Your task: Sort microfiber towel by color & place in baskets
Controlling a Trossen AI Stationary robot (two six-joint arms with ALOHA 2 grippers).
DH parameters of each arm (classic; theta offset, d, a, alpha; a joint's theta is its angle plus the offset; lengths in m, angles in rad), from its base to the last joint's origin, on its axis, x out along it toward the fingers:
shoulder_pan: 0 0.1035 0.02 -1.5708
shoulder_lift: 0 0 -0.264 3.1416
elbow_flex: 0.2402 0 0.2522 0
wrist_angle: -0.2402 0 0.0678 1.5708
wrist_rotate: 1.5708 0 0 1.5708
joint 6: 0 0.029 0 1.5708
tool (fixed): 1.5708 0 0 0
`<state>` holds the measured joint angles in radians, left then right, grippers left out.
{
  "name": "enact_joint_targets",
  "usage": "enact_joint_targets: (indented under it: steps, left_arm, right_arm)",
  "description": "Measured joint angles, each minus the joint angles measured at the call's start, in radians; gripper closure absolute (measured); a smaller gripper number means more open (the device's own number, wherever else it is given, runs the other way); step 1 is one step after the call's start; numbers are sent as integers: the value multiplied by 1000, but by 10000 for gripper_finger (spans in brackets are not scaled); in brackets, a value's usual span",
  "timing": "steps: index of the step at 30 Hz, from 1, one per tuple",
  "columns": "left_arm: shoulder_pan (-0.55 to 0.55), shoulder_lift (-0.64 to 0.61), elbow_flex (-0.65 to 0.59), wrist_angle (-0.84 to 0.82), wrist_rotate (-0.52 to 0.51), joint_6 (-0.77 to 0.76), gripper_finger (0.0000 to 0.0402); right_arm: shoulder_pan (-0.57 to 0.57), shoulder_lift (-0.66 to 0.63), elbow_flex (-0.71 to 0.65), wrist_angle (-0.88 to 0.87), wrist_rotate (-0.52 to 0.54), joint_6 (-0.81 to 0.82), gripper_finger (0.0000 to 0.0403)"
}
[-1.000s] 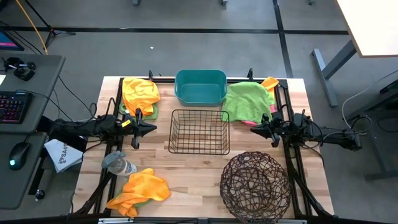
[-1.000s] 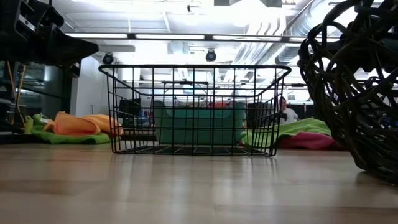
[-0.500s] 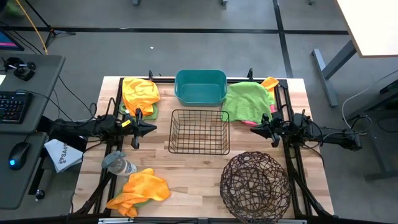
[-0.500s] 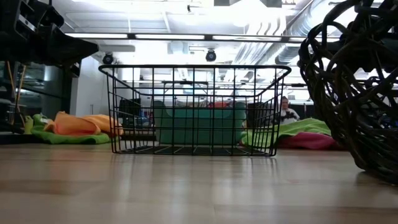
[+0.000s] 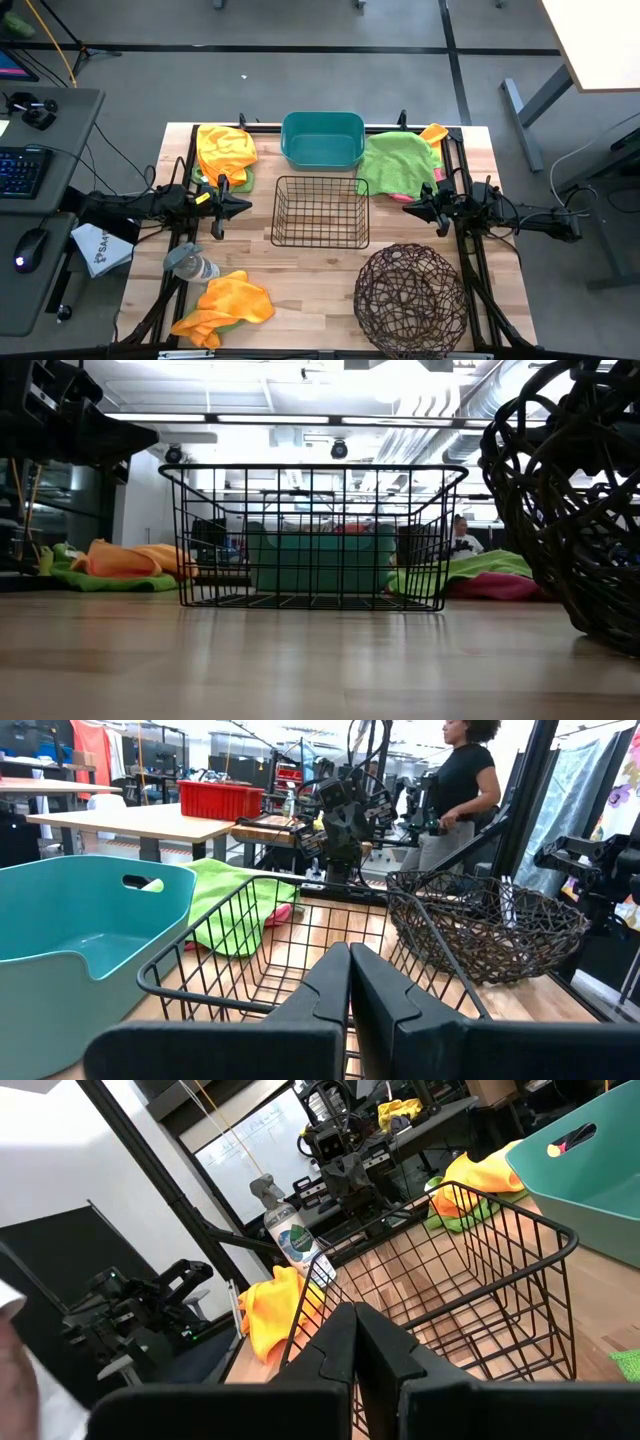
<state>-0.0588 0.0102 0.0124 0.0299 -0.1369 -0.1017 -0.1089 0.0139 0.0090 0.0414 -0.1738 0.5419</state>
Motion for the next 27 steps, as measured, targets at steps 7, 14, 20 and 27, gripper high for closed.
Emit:
enact_joint_targets:
  steps: [7,14,20,27]
  left_arm:
    - [0,0,0,0,0,0,402]
    - [0,0,0,0,0,0,401]
    - [0,0,0,0,0,0,401]
    - [0,0,0,0,0,0,401]
  right_arm:
    - [0,0,0,0,0,0,402]
    - [0,0,0,0,2,-6,402]
    - [0,0,0,169,306,63,402]
    - [-3,-1,0,497,879,418,402]
